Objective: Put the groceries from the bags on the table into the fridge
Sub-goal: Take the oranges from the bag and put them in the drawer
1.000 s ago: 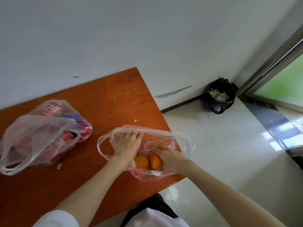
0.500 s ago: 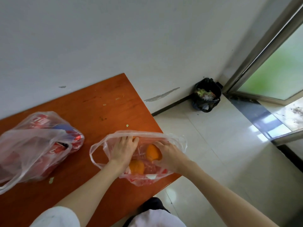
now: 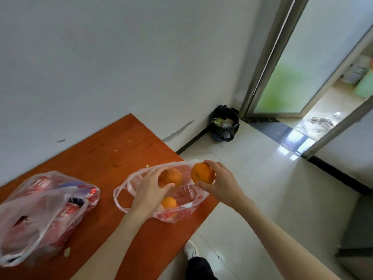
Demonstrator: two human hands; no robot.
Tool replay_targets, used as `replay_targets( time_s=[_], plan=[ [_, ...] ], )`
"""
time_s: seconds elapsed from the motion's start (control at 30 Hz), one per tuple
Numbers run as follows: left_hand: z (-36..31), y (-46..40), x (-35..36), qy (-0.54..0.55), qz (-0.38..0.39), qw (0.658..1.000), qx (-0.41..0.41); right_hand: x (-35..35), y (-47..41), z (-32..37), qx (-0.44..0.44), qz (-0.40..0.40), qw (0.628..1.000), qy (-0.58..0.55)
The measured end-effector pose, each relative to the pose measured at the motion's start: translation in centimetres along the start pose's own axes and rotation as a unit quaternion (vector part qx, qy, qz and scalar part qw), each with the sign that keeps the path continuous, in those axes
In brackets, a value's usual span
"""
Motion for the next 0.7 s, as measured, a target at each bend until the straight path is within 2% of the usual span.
replay_targets(
  time_s=[0.1,0.17,0.27,0.4,0.5,0.63,0.7],
  plan=[
    [-0.6,1.5,-0.2,0.202,0.087,0.972,-0.083,-0.8,3.2,-0.4,0.083,-0.105,0.988,-0.08],
    [-1.3,2.5,0.8,0.328,0.199,0.914,-0.134,-1.5,5.5,-0.8,0.126,-0.149,0.974,-0.111],
    [-3.3,3.8,3.7,0.464,0.337,0.797,-0.191,-3.0,9.5,-1.5,0.181,-0.214,0.947,-0.156],
    [-7.4,6.4,8.1,0.504,0.427,0.713,-0.236,-5.9,15.7,-3.1,0.248,-0.319,0.885,-0.232],
    [-11.0,9.8,11.1,0.47,0.508,0.667,-0.275,-8.3,21.5,-4.5,0.28,-0.419,0.797,-0.334],
    [-15.4,15.8,15.3,0.414,0.57,0.657,-0.269,-11.1,31.2,-6.0,0.271,-0.556,0.618,-0.485],
    [-17.6,19.6,17.8,0.401,0.595,0.642,-0.272,-12.6,36.4,-6.8,0.249,-0.594,0.569,-0.511]
  ],
)
Point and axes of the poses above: each hand's wrist, its own y-axis away from the middle knuckle, its own x-axis out of the palm, z = x × y, the point moved 1 cm from there along -y, towards the middle knuckle, and after that the axes turned 15 degrees about -x, right-handed, at the moved point
